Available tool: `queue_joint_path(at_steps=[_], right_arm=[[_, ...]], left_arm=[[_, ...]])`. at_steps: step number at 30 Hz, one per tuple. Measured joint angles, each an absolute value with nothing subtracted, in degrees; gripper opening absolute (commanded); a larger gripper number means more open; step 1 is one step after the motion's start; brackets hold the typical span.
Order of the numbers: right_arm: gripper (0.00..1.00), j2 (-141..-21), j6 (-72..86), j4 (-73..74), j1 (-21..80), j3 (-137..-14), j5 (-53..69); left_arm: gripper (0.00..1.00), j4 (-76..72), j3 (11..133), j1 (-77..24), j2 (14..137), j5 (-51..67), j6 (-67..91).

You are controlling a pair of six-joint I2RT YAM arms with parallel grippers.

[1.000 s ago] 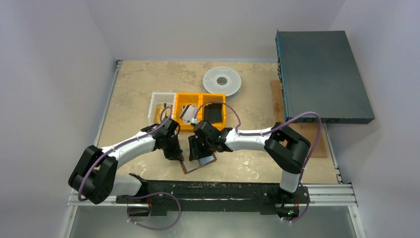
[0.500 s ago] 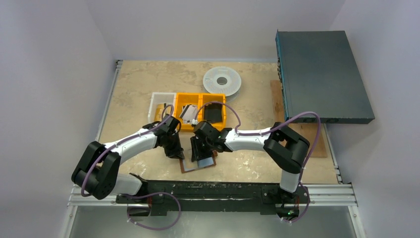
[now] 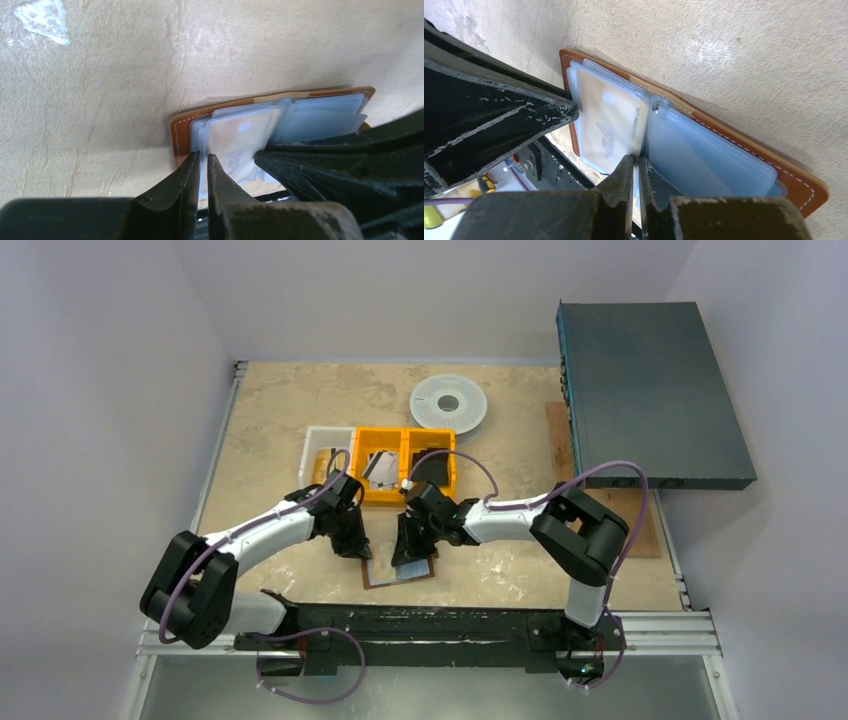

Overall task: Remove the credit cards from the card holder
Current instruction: Remove the credit card from the card holder.

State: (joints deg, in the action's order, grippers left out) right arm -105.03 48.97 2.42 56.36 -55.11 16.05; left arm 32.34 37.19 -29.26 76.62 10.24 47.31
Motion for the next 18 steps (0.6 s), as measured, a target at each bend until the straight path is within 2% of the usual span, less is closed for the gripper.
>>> queue_joint_path(at_steps=[13, 18], right_arm=[[0.01, -105.6, 52.0, -6.6, 54.3, -50.7, 21.5], [0.1, -105.8, 52.1, -7.4, 54.3, -50.6, 21.8]], left_arm=[[0.14, 32.2, 36.6, -29.3, 73.3, 13.0, 46.9], [0.23, 32.9, 36.5, -29.3, 73.2, 11.7, 46.9]])
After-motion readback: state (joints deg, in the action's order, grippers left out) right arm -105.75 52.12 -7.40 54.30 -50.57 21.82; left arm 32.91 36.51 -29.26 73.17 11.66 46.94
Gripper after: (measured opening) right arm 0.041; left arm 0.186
